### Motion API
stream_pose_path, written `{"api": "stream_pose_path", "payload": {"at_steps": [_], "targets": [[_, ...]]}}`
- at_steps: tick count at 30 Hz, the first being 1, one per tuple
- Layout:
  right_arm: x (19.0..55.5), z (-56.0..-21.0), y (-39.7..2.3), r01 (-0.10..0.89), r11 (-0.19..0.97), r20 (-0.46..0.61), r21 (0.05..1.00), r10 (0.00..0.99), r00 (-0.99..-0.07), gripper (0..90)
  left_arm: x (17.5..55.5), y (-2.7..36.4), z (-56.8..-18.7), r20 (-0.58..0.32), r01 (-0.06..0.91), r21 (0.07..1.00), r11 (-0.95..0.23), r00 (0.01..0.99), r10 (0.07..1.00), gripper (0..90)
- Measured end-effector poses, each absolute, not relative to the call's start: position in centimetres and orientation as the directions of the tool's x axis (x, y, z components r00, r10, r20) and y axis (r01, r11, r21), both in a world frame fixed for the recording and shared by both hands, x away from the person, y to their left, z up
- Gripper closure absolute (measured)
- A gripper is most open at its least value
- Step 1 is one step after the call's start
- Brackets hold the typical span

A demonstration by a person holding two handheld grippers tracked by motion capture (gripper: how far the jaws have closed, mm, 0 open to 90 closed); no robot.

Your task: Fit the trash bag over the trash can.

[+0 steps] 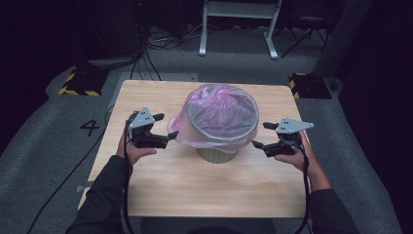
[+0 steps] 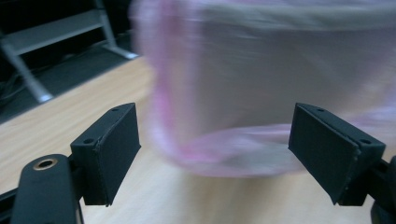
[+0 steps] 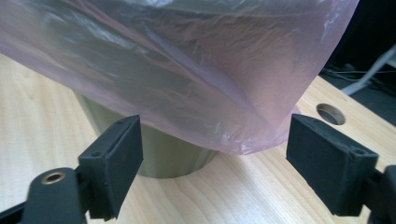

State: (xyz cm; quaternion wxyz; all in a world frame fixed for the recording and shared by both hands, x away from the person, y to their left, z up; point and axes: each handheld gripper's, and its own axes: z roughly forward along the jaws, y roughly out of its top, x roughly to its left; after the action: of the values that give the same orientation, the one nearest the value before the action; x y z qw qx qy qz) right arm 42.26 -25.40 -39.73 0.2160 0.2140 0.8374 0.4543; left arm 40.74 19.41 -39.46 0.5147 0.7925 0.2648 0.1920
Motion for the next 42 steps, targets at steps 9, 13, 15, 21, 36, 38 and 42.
{"api": "stream_pose_path", "payload": {"at_steps": [9,13,15,21,36,38,42], "targets": [[42.9,-40.5,-24.1,0.137,0.519,-0.203,0.844,0.545,-0.814,48.8,39.6,15.8,-41.8,0.066,0.205,0.883,-0.422,0.836,0.545,26.3],[42.7,-40.8,-23.9,0.098,0.522,-0.232,0.847,0.530,-0.816,74.4,39.8,15.2,-42.1,0.074,0.202,0.871,-0.448,0.847,0.526,45.9],[42.5,-40.9,-23.8,0.083,0.528,-0.248,0.845,0.526,-0.814,82.0,39.9,14.9,-42.1,0.093,0.188,0.864,-0.467,0.852,0.515,66.4],[41.7,-41.0,-24.0,0.051,0.537,-0.274,0.842,0.507,-0.818,90.0,40.2,14.6,-42.4,0.111,0.172,0.860,-0.480,0.855,0.507,89.8],[41.8,-44.8,-24.8,0.163,0.652,-0.255,0.741,0.498,-0.829,90.0,41.6,12.7,-46.1,0.088,0.234,0.777,-0.585,0.879,0.469,90.0],[42.2,-45.4,-25.1,0.182,0.647,-0.242,0.740,0.509,-0.826,90.0,41.8,12.8,-46.6,0.078,0.249,0.770,-0.588,0.878,0.473,90.0],[42.9,-46.3,-25.3,0.223,0.640,-0.210,0.735,0.527,-0.824,90.0,42.1,12.8,-47.5,0.078,0.266,0.753,-0.602,0.872,0.483,90.0]]}}
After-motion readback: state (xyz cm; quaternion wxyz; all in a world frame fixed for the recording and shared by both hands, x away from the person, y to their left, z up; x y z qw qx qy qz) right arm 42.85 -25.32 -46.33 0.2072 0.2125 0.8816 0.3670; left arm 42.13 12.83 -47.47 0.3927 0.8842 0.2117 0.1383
